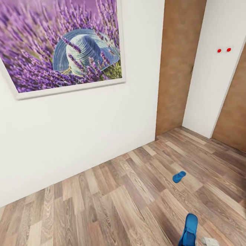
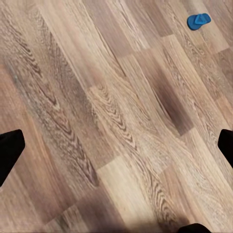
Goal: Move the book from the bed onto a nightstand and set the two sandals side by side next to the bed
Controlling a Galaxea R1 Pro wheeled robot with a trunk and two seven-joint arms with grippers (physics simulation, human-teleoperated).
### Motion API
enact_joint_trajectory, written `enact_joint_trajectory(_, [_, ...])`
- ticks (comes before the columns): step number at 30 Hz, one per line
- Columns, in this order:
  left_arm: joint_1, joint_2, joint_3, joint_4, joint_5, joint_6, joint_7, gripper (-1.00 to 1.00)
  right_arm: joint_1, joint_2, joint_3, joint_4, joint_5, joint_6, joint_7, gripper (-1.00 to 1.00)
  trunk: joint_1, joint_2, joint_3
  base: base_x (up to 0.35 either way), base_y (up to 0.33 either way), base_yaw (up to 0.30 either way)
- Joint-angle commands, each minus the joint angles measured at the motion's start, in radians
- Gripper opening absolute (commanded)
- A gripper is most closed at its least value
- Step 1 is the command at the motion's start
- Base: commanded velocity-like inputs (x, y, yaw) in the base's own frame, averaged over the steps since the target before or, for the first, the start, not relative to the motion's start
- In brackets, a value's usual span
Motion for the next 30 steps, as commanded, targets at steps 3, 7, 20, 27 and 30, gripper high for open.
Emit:
enact_joint_trajectory(3, [-0.001, -0.001, 0.007, 0.000, -0.001, -0.001, -0.008, 1.00, -0.002, 0.001, 0.007, 0.004, -0.008, -0.008, 0.006, -1.00, 0.001, -0.001, -0.001, 0.327, 0.147, 0.000])
enact_joint_trajectory(7, [-0.001, -0.001, 0.007, 0.001, -0.001, -0.001, -0.008, 1.00, -0.002, 0.000, 0.007, 0.004, -0.008, -0.008, 0.006, -1.00, 0.001, -0.001, -0.001, 0.327, 0.147, 0.000])
enact_joint_trajectory(20, [-0.001, -0.001, 0.008, 0.001, -0.001, -0.002, -0.008, 1.00, -0.002, 0.000, 0.007, 0.004, -0.008, -0.008, 0.006, -1.00, 0.001, -0.001, -0.001, 0.326, 0.147, -0.111])
enact_joint_trajectory(27, [-0.001, -0.001, 0.008, 0.001, -0.001, -0.002, -0.008, 1.00, -0.002, 0.000, 0.007, 0.004, -0.008, -0.008, 0.006, -1.00, 0.001, -0.001, -0.001, 0.325, 0.147, -0.220])
enact_joint_trajectory(30, [-0.001, -0.001, 0.007, 0.000, -0.001, -0.002, -0.008, 1.00, -0.002, 0.000, 0.007, 0.004, -0.008, -0.008, 0.006, -1.00, 0.001, -0.001, -0.001, 0.325, 0.147, -0.032])
